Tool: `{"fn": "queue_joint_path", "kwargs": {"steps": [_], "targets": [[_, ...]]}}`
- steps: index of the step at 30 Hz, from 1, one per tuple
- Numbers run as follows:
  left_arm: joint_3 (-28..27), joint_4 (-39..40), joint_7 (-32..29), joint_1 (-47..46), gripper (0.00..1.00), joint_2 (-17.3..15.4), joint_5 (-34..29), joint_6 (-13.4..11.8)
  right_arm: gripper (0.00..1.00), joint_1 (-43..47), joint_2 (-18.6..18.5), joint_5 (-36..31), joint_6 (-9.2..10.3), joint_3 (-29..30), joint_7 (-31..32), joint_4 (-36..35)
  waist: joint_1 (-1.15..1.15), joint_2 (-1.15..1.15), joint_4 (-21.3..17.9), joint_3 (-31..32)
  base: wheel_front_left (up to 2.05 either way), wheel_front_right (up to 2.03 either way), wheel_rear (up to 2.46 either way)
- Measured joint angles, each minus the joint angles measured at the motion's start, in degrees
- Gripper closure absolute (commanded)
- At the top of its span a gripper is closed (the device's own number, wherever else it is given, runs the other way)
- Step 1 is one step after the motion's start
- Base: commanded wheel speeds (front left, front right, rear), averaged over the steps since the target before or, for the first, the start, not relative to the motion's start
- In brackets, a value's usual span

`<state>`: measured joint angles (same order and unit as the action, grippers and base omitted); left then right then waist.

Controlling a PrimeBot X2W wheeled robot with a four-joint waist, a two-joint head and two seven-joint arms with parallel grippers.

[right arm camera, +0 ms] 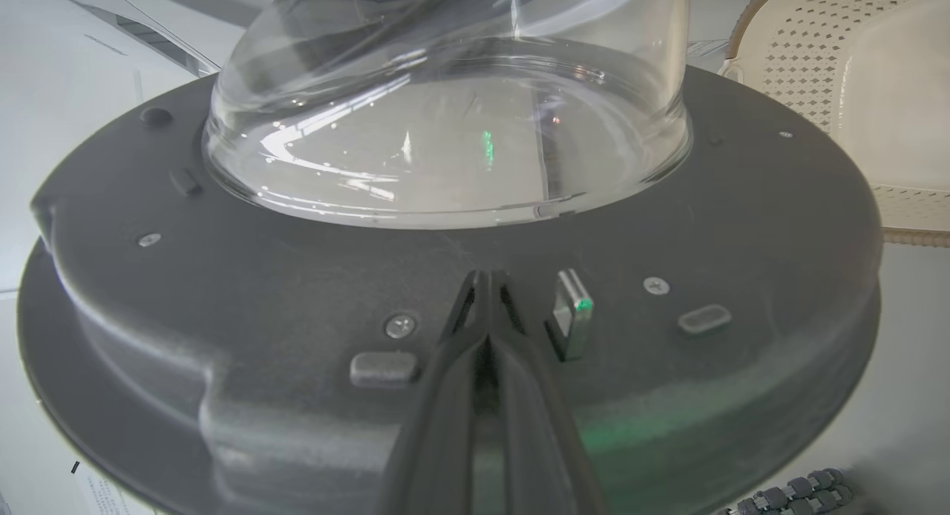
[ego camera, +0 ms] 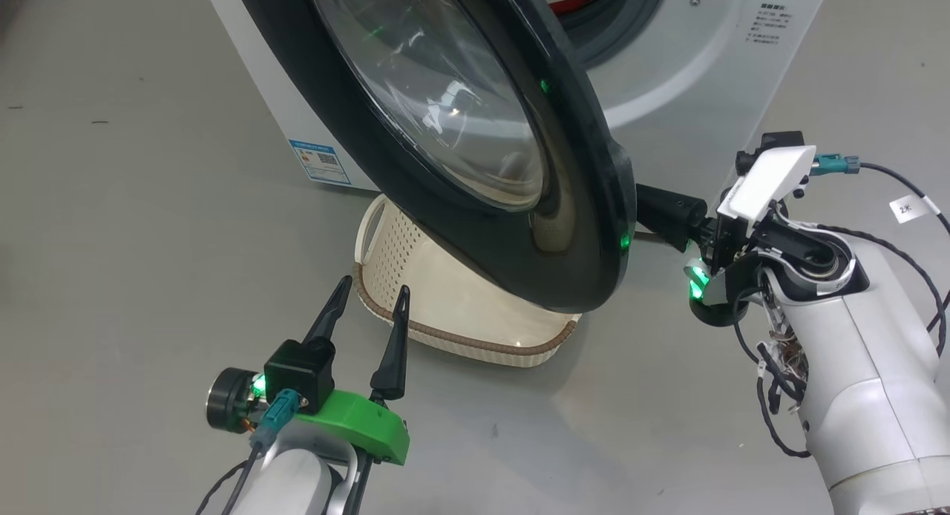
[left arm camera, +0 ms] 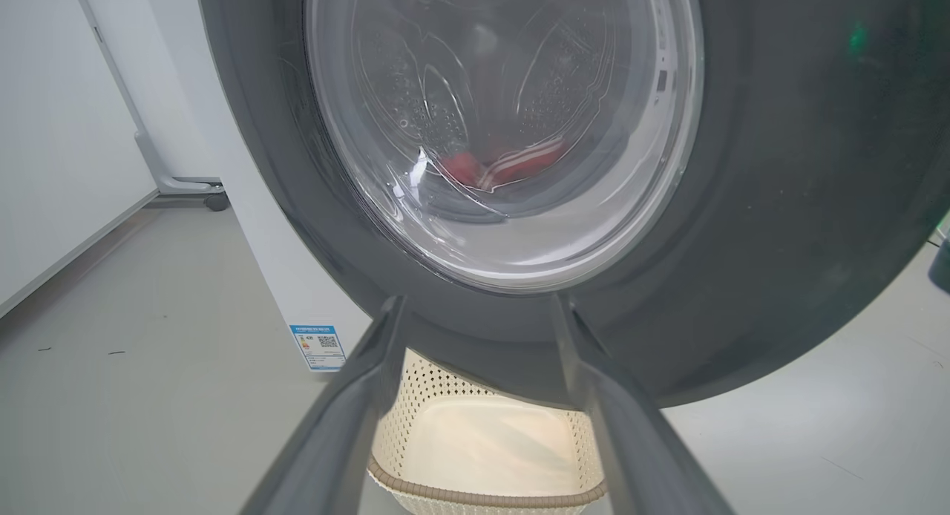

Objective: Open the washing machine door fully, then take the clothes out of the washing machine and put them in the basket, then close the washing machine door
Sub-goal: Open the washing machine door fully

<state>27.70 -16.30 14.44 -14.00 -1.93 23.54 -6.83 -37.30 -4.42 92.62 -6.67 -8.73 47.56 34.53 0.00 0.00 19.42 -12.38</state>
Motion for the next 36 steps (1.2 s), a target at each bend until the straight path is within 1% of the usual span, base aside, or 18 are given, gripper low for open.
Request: {"fn": "queue_joint_path", "kwargs": {"steps": [3, 12, 22, 31, 36], "targets": [[0.0, -0.3, 0.0, 0.3, 0.00, 0.0, 0.0, 0.0, 1.00, 1.7, 0.3, 0.2, -0.27, -0.6, -0.4, -0.5, 0.00, 0.00, 0.4, 0.9, 0.00, 0.00, 0.00], [0.1, -1.3, 0.0, 1.4, 0.00, 0.0, 0.0, 0.0, 1.00, 5.6, 0.5, 1.5, -0.27, -2.2, -1.1, -2.1, 0.00, 0.00, 1.9, 3.1, 0.00, 0.00, 0.00], [0.3, -1.4, 0.0, 1.8, 0.00, -0.1, 0.0, 0.0, 1.00, 9.2, 0.6, 2.2, -0.27, -5.0, -2.0, -5.7, 0.00, 0.00, 4.7, 4.4, 0.00, 0.00, 0.00], [0.3, -1.4, 0.0, 2.4, 0.00, -0.1, 0.0, 0.0, 1.00, 11.8, 0.6, 5.7, -0.27, -9.2, -3.3, -9.1, 0.00, 0.00, 7.2, 5.1, 0.00, 0.00, 0.00], [0.3, -1.4, 0.0, 2.4, 0.00, -0.1, 0.1, 0.0, 1.00, 12.7, 0.6, 6.6, -0.27, -11.5, -4.6, -10.4, 0.00, 0.00, 8.6, 5.2, 0.00, 0.00, 0.00]]}}
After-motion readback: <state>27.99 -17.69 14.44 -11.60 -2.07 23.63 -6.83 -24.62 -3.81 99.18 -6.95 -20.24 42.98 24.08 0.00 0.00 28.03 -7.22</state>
